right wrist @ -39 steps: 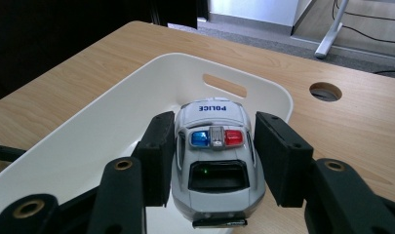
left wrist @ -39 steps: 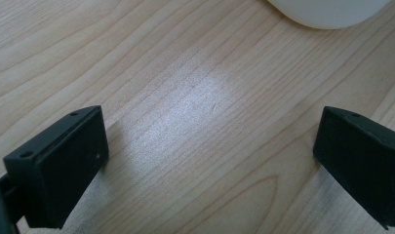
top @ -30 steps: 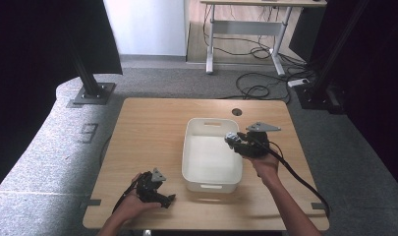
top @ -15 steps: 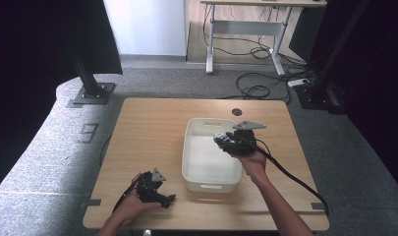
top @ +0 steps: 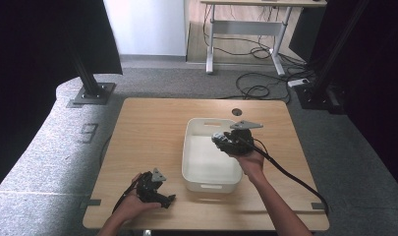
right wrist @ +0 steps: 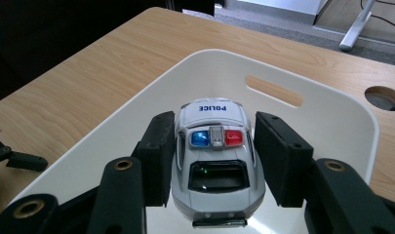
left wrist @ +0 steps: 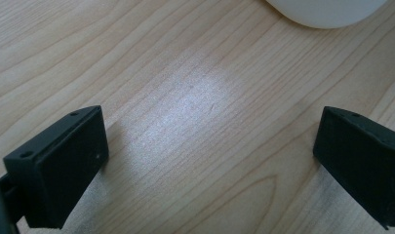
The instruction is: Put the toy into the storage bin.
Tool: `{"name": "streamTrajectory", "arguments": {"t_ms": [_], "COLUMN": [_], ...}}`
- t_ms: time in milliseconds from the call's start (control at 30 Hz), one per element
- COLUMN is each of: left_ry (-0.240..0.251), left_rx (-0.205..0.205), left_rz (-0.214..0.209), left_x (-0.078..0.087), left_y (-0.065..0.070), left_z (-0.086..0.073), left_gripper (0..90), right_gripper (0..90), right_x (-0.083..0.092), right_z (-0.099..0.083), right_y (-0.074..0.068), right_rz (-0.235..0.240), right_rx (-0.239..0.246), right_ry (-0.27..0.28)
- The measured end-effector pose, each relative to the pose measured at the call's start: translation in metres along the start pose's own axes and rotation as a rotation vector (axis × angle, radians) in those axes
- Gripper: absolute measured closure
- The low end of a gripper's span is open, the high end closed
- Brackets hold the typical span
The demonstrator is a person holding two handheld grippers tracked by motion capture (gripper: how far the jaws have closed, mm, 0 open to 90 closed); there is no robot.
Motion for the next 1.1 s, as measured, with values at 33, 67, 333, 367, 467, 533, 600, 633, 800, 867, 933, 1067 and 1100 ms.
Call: {"name": "streamTrajectory", "arguments": {"t_ms": [33, 67, 333, 367, 467, 533, 600, 633, 800, 867, 933, 1067, 1100], "left_ry": [0.000, 0.000, 0.000, 0.001, 0.001, 0.000, 0.001, 0.001, 0.002, 0.002, 0.002, 0.002, 0.002], "left_rx": [0.000, 0.000, 0.000, 0.000, 0.001, 0.000, -0.001, -0.001, -0.001, -0.001, -0.001, -0.002, -0.001], "left_rz": [0.000, 0.000, 0.000, 0.001, 0.001, 0.001, 0.001, 0.000, 0.000, 0.000, 0.000, -0.001, -0.001], "left_x": [0.000, 0.000, 0.000, 0.000, 0.000, 0.000, 0.000, 0.000, 0.000, 0.000, 0.000, 0.000, 0.000], "left_y": [0.000, 0.000, 0.000, 0.000, 0.000, 0.000, 0.000, 0.000, 0.000, 0.000, 0.000, 0.001, 0.001], "left_z": [0.000, 0.000, 0.000, 0.000, 0.000, 0.000, 0.000, 0.000, 0.000, 0.000, 0.000, 0.000, 0.000], "left_gripper": [0.0, 0.0, 0.0, 0.0, 0.0, 0.0, 0.0, 0.0, 0.0, 0.0, 0.0, 0.0, 0.0], "right_gripper": [50.9, 50.9, 50.9, 50.9, 50.9, 50.9, 50.9, 50.9, 50.9, 50.9, 50.9, 50.9, 50.9], "right_x": [0.000, 0.000, -0.005, -0.005, -0.007, -0.008, -0.010, -0.011, -0.015, -0.017, -0.018, -0.023, -0.023], "right_z": [0.000, 0.001, 0.002, 0.001, 0.001, 0.001, 0.000, 0.000, 0.000, 0.001, 0.003, 0.003, 0.003], "right_y": [0.000, -0.002, -0.004, -0.004, -0.004, -0.004, -0.005, -0.005, -0.010, -0.014, -0.017, -0.019, -0.020], "right_rz": [0.001, 0.000, 0.005, 0.004, 0.008, 0.010, 0.011, 0.013, 0.011, 0.015, 0.026, 0.013, 0.016], "right_rx": [0.002, 0.004, -0.002, -0.003, -0.009, -0.013, -0.014, -0.015, 0.010, 0.017, 0.012, 0.023, 0.022], "right_ry": [0.000, -0.003, -0.002, -0.003, -0.005, -0.006, -0.008, -0.011, -0.024, -0.025, -0.019, -0.034, -0.037]}}
Point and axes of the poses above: each handheld gripper's, and its own axes: x roughly backward along the jaws, z roughly out of its top, y roughly to its right, the point moved 4 cm from there along -x, roughly forward along the jaws, and after that the axes turned 5 degrees about -x, right-handed, at the moved point
